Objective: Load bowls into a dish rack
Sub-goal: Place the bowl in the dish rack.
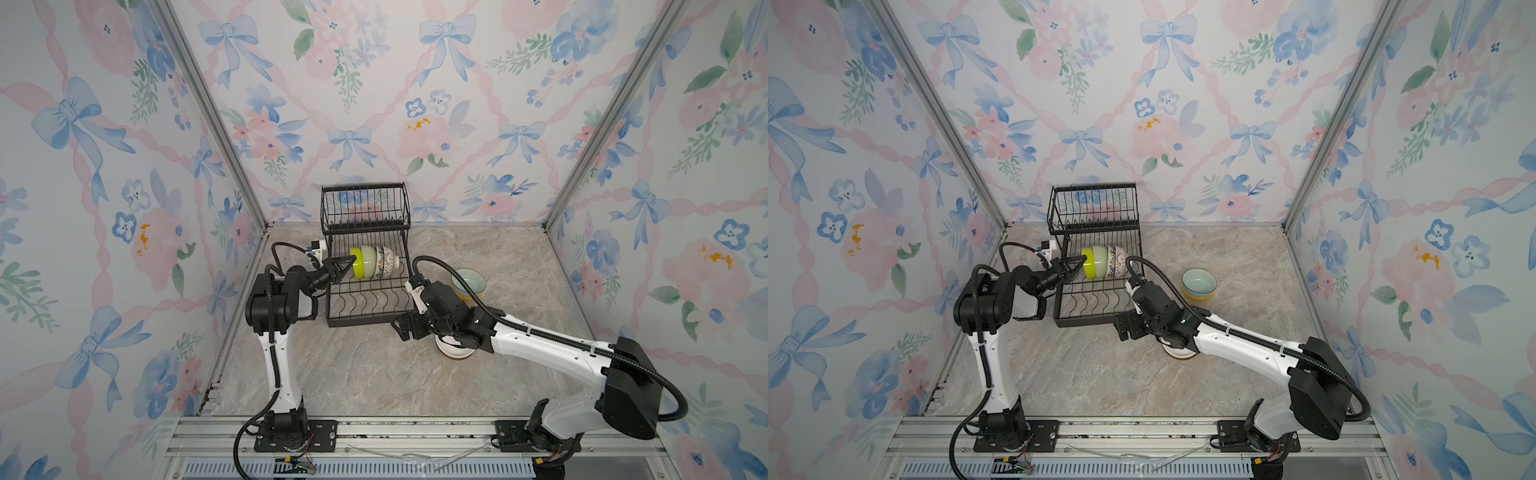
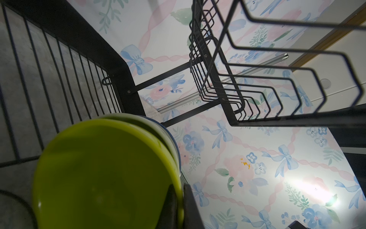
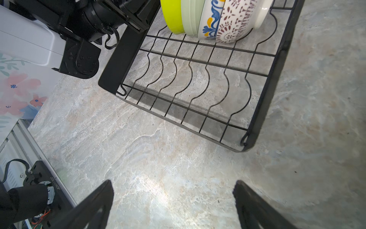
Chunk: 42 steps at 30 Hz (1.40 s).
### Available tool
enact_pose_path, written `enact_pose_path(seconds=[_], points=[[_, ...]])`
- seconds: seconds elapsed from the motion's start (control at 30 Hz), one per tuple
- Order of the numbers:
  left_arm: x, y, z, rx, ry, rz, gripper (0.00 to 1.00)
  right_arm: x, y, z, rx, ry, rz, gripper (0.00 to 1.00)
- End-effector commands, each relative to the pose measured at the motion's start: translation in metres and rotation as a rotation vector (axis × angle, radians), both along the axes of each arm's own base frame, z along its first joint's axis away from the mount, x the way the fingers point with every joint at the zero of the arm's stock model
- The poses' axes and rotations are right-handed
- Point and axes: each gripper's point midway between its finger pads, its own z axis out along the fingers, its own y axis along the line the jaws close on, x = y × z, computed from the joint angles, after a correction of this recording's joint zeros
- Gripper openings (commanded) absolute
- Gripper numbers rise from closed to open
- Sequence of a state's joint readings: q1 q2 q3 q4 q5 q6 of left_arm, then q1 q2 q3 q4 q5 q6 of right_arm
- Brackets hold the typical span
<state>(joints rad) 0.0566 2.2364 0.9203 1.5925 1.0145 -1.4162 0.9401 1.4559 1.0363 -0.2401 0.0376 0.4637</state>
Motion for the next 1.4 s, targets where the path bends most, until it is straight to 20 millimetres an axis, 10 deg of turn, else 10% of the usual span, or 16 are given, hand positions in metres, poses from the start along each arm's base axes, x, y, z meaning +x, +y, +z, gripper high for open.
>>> enact_pose_path(seconds=[0.0,0.77,0.97,1.37], points=[[-0.019,0.012,-0.075,-0.044,0.283,0.016,0.02,-0.001,0.008,0.009,0.024,-0.020,0.009,0.96],[0.000,0.015,-0.012,-0.063,0.193,0.095,0.38,0.002,0.006,0.009,0.022,-0.031,0.002,0.96],[0.001,0.020,-0.003,-0.027,0.192,0.159,0.98,0.005,0.003,0.012,0.017,-0.040,-0.006,0.96],[-0.004,0.026,0.016,0.085,0.181,0.287,0.98,0.023,-0.025,0.017,-0.036,-0.076,-0.074,0.96]])
